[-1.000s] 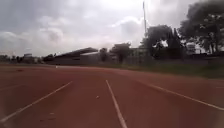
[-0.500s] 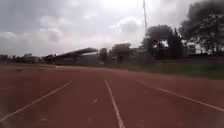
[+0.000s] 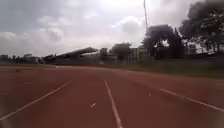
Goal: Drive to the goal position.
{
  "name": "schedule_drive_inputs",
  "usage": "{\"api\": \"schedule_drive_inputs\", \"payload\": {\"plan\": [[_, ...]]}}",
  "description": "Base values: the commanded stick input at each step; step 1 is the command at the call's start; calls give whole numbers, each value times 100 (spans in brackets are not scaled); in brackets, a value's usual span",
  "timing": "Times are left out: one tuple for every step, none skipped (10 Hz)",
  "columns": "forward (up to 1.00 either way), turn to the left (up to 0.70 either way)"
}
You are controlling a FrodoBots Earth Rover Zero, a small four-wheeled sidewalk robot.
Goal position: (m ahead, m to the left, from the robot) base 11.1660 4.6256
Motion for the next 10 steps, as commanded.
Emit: {"api": "schedule_drive_inputs", "payload": {"plan": [[45,0],[45,0],[45,0],[45,0],[45,0],[45,0],[45,0],[45,0],[45,0],[45,0]]}}
